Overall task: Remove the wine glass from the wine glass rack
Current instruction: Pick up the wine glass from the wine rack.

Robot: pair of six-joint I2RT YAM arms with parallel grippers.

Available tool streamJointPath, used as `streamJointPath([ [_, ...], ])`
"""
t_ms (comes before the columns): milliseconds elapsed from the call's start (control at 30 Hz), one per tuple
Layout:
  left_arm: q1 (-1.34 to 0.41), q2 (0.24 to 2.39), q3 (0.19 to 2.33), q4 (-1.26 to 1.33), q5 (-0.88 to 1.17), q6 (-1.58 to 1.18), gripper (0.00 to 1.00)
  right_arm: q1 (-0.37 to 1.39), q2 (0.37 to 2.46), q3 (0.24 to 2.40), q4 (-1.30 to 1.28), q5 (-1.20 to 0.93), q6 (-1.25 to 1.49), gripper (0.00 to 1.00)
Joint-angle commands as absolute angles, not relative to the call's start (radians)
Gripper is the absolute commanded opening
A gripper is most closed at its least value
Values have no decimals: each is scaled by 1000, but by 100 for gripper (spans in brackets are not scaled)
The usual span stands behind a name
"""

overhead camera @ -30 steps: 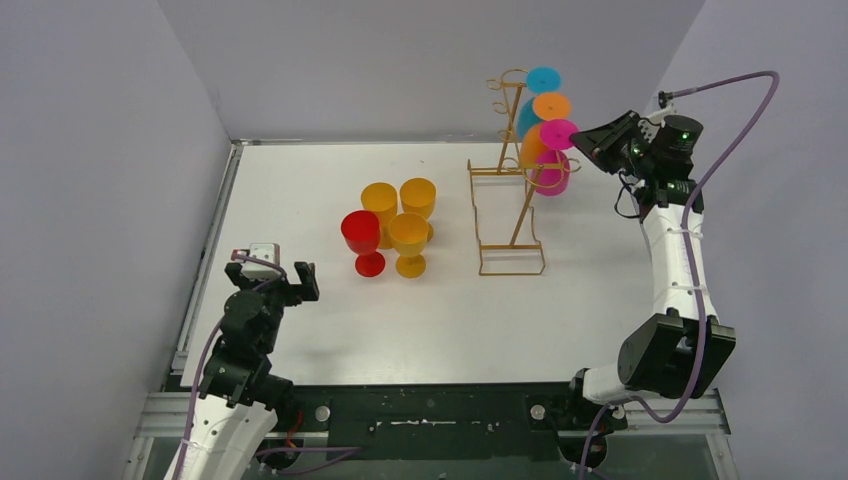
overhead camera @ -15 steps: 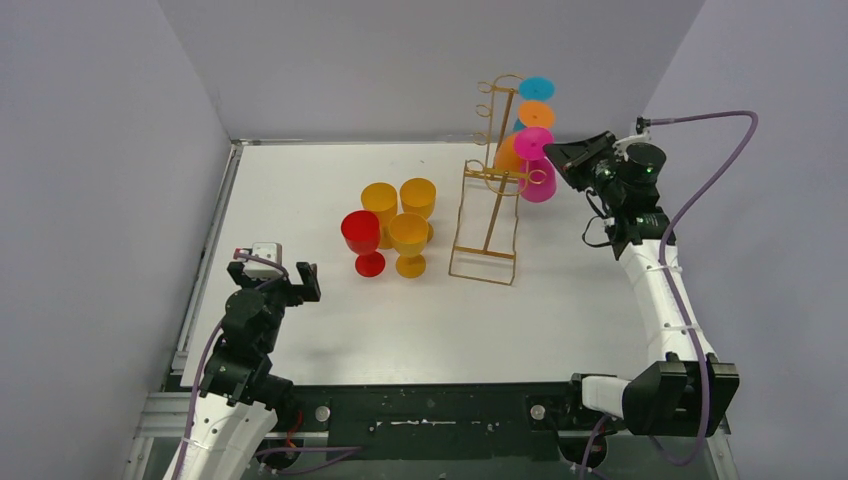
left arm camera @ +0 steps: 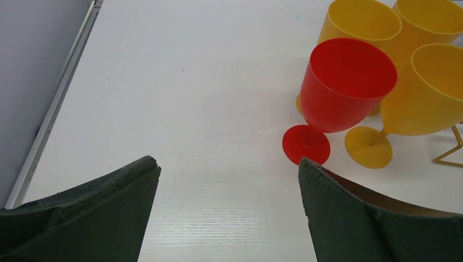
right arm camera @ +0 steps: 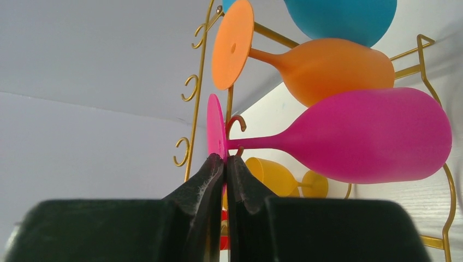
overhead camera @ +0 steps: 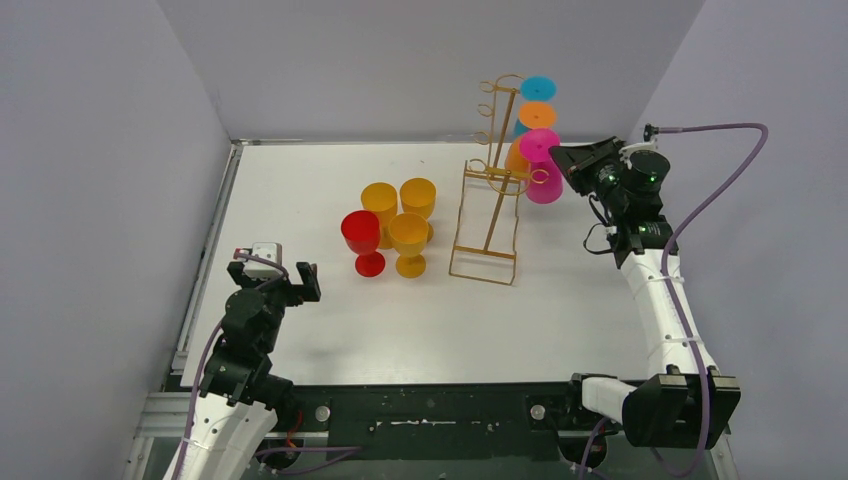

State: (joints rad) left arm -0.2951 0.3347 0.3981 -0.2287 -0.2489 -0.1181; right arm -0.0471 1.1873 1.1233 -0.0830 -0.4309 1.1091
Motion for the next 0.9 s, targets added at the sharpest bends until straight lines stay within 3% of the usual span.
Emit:
streamJointPath([
  [0, -299, 328, 413, -202, -233, -105, 97, -63, 1189, 1173, -8, -446, 1096, 0],
  [867, -299, 327, 410, -199, -218, -109, 97, -120, 1161, 1232, -107, -442, 1063, 0],
])
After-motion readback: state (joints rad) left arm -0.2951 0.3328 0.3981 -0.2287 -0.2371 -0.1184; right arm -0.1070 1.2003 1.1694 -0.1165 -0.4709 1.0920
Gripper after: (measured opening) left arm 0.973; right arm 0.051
